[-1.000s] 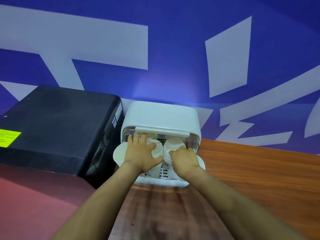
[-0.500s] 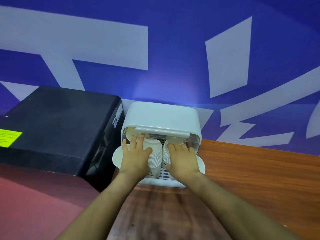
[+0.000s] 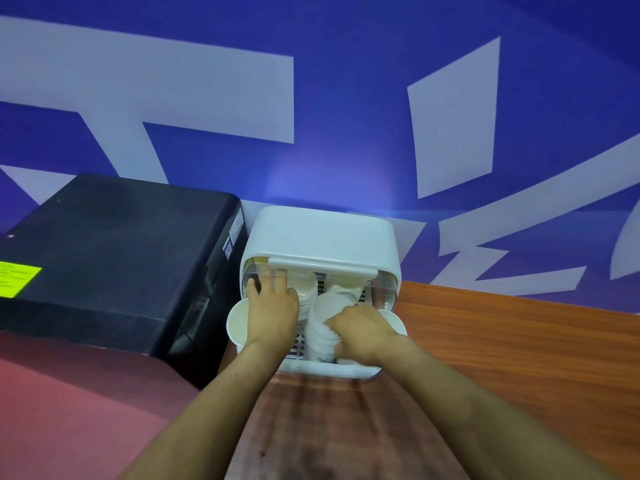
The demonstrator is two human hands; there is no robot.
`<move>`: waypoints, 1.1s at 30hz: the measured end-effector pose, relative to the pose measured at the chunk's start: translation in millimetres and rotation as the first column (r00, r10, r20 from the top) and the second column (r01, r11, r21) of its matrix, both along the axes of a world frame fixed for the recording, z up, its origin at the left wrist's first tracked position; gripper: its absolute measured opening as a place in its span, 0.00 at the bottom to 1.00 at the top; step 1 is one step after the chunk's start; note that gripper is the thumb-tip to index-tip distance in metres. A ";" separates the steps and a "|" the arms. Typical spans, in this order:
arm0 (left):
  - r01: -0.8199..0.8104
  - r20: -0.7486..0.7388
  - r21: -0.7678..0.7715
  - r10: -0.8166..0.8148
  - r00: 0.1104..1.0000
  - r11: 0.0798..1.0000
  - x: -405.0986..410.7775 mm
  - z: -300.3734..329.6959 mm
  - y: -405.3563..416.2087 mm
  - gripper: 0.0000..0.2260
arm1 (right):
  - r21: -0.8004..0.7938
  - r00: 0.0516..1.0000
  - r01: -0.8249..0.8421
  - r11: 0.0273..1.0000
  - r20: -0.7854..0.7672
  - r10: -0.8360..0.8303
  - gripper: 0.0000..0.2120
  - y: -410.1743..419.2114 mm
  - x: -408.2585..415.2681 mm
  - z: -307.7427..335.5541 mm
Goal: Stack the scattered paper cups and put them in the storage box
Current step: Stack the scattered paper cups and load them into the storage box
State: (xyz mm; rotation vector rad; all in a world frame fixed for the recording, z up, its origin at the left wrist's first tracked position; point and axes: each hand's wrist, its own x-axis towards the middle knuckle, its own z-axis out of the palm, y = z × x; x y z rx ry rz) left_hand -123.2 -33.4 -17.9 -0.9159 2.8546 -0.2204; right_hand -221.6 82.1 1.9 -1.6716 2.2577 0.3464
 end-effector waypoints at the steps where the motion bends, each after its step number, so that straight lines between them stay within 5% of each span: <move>1: 0.003 -0.018 0.007 -0.003 1.000 1.000 -2.9 -0.9 0.9 0.14 | -0.013 0.999 -0.050 0.999 0.008 0.050 0.10 1.6 2.8 0.3; 3: 0.020 -0.055 0.024 -0.019 0.998 1.000 -9.1 -0.9 2.6 0.13 | -0.034 0.994 -0.105 0.994 -0.024 0.105 0.01 4.7 5.9 -1.3; 8: 0.056 -0.112 0.038 -0.051 0.992 0.998 -11.8 -5.9 -1.0 0.18 | -0.029 0.994 -0.104 0.994 -0.018 0.103 0.12 12.0 2.1 -6.7; 14: 0.177 -0.128 0.061 -0.168 0.977 0.982 -15.0 -10.3 -4.0 0.17 | -0.394 0.965 0.259 0.882 0.140 -0.221 0.26 24.5 -0.7 -2.4; 19: 0.182 -0.152 0.070 -0.170 0.974 0.981 -29.1 -15.4 -8.9 0.16 | -0.213 0.944 0.327 0.921 0.111 -0.309 0.27 29.0 -0.8 -5.4; 24: 0.185 -0.148 0.067 -0.173 0.974 0.981 -29.0 -14.2 -9.0 0.22 | -0.207 0.948 0.305 0.930 0.158 -0.276 0.31 35.4 0.1 -4.9; 30: 0.269 -0.485 0.034 -0.219 0.847 0.963 7.9 -17.4 -1.7 0.19 | -0.255 0.951 0.303 0.918 0.144 -0.274 0.39 64.4 0.7 -2.4; 33: 0.259 -0.481 0.056 -0.201 0.853 0.964 25.0 -15.1 0.4 0.22 | -0.228 0.933 0.357 0.906 0.133 -0.334 0.39 78.9 -1.9 -6.4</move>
